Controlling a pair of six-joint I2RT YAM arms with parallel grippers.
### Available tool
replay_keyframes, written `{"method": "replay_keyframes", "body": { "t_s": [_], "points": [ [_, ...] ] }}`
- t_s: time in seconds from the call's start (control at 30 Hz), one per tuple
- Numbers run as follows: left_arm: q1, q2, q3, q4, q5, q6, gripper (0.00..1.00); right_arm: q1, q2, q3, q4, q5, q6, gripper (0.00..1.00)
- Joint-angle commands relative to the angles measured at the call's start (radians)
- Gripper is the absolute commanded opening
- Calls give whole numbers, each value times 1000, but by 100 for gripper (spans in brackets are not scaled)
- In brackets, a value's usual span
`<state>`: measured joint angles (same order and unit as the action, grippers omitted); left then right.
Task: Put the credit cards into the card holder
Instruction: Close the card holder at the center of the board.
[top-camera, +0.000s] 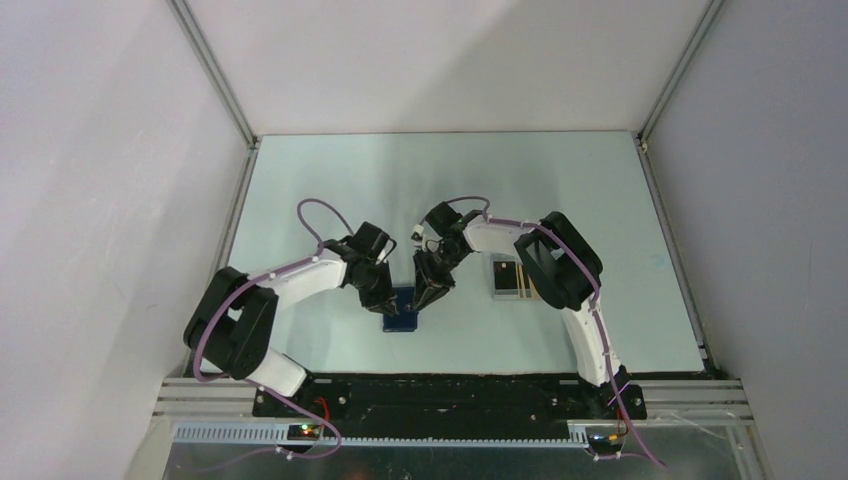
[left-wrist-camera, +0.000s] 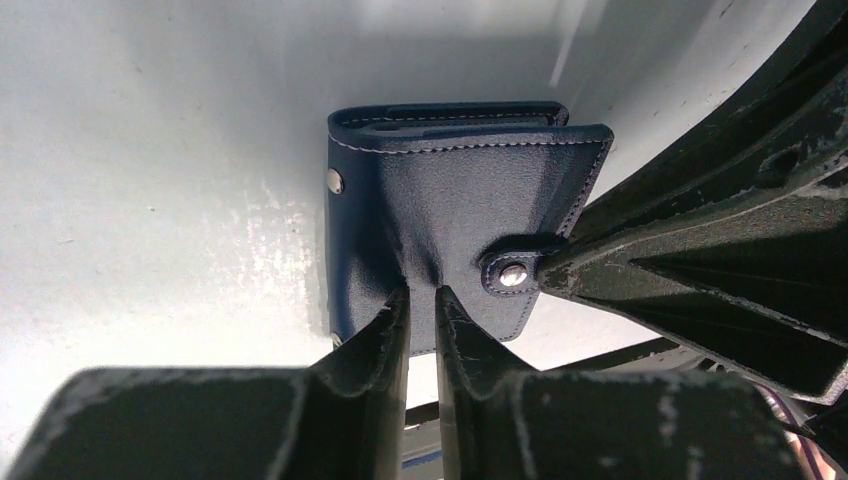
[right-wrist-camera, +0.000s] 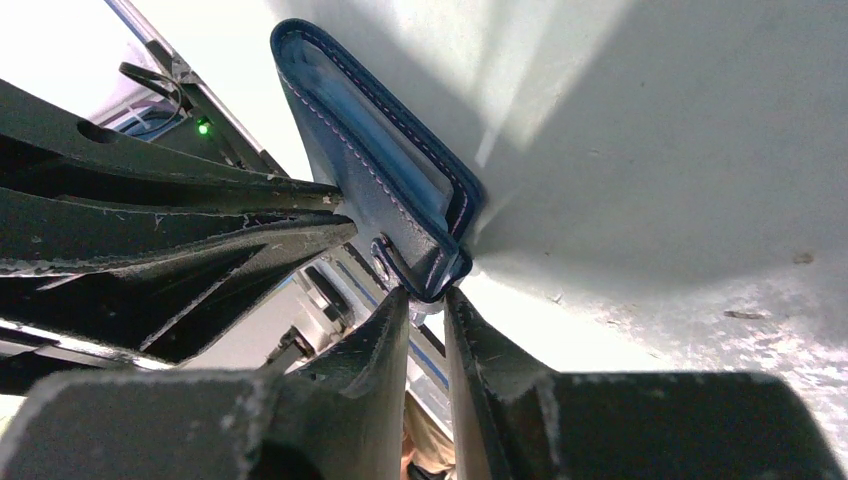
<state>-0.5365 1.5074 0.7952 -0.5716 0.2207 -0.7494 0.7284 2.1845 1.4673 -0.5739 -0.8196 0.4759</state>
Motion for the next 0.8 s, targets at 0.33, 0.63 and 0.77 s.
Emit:
{"method": "replay_keyframes", "body": {
  "t_s": [0.33, 0.63, 0.77],
  "points": [
    [-21, 40, 16, 17, 15, 20, 19, 40, 36, 22, 37, 77, 0, 24],
    [-23, 41, 16, 17, 14, 20, 18, 75, 30, 15, 45, 178, 20, 26],
    [-23, 42, 16, 18, 13, 21, 18, 78, 17, 5, 69, 188, 29, 28]
  ]
}}
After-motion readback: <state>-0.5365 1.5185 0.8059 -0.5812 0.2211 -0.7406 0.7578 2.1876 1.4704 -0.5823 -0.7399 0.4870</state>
